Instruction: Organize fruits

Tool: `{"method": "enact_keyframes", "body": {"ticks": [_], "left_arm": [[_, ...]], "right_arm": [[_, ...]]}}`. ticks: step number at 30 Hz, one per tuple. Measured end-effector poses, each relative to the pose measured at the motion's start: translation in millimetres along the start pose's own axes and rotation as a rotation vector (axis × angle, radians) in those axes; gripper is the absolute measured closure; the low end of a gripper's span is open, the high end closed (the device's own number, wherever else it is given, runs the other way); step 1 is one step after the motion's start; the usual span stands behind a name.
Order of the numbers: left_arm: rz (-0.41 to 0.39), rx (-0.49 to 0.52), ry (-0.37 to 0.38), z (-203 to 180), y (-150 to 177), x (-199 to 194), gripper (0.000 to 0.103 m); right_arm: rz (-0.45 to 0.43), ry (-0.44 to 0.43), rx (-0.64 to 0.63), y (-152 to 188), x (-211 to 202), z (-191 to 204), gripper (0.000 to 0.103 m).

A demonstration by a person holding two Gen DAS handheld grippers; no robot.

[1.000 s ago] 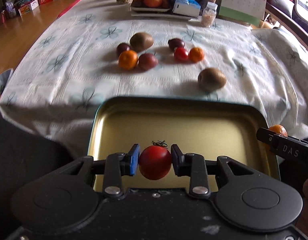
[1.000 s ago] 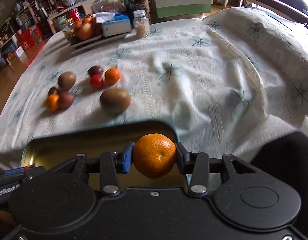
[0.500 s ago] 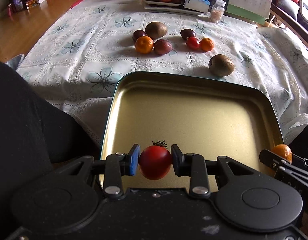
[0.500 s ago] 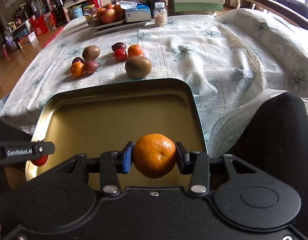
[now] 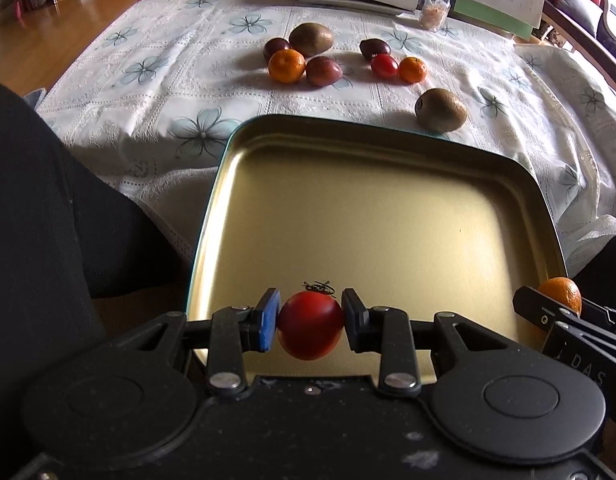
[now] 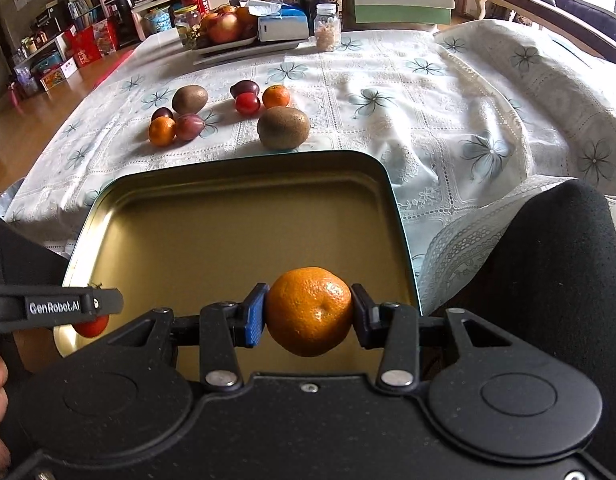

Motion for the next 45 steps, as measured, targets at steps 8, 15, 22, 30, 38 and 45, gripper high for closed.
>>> {"method": "enact_keyframes", "body": {"ticks": [8, 15, 22, 30, 38, 45], "left_arm": [[-0.038, 0.009, 0.0, -2, 0, -5, 0.07], [-0.023, 0.009, -0.002, -2, -1, -2, 0.07], [-0.017, 0.019, -0.017, -4, 0, 0, 0.07], [-0.025, 0.018, -0.028, -4, 0, 0, 0.07], [-0.045, 0.012, -0.038, -5, 2, -3, 0.07], [-0.06, 0.0, -0.042, -3, 3, -5, 0.069]], "right_arm": [[0.033, 0.016, 0.03, -1, 4, -2, 0.051], [0.02, 0.036, -0.024, 1, 2, 6, 0.05], [0.029, 0.049, -0.028, 0, 3, 7, 0.05], [0.034, 0.069, -0.048, -1, 2, 9, 0.05], [0.084, 0.024, -0.057, -1, 6, 8, 0.05], [0.052, 0.042, -0.088, 1, 2, 12, 0.05]]}}
Point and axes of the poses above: each gripper's, at about its wrist camera, not at the fingertips, and x roughly the way its jaws point, z to its left, y to its underside, the point moved 1 cm from there along x, roughly the way its jaws point, and after that the axes turned 4 degrees about -x, right-handed, at the moved point
